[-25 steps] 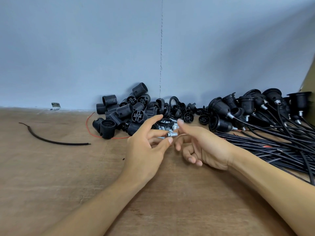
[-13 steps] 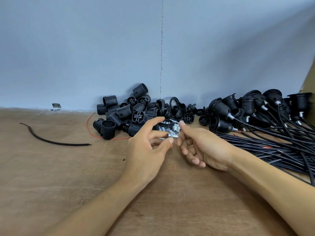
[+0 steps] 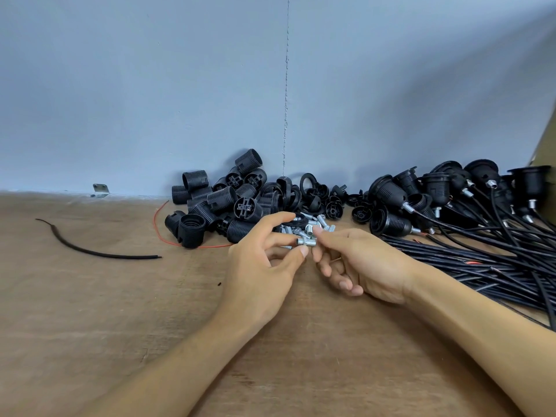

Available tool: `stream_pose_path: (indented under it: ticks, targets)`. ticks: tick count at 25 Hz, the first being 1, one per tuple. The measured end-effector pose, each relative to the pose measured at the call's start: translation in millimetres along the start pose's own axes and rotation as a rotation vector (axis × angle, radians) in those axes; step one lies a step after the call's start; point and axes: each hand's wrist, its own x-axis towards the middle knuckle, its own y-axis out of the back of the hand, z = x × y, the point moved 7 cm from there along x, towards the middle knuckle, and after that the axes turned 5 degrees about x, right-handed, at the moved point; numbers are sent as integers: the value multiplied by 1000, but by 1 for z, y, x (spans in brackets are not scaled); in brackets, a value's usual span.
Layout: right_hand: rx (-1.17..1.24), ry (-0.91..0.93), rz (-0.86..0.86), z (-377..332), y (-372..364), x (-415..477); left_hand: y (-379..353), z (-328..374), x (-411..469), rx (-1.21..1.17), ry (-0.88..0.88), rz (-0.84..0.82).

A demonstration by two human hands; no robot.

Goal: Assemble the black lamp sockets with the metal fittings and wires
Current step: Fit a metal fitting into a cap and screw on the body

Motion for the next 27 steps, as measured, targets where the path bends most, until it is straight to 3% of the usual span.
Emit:
stream_pose_path:
  ticks: [5, 8, 11, 13, 15, 19, 27]
  targets:
    - [43, 34, -21, -2, -1, 1, 0, -5, 1, -13, 16, -2]
    - [-14, 91, 144, -5, 12, 3, 0, -5, 1, 13, 11, -6]
    - [-475, 253, 480, -21, 34, 1, 0, -3, 1, 33, 5, -1]
    - [-826, 380, 613, -36, 36, -1, -2, -1, 1, 30, -11, 11]
    - [-1063, 396, 589, -39, 32, 8, -3, 1, 1, 37, -30, 23]
    - [-1424, 120, 500, -17, 39, 24, -6, -1, 1, 50, -32, 6]
    - [-1369, 32, 477, -9, 45, 28, -10, 0, 2, 103, -66, -27]
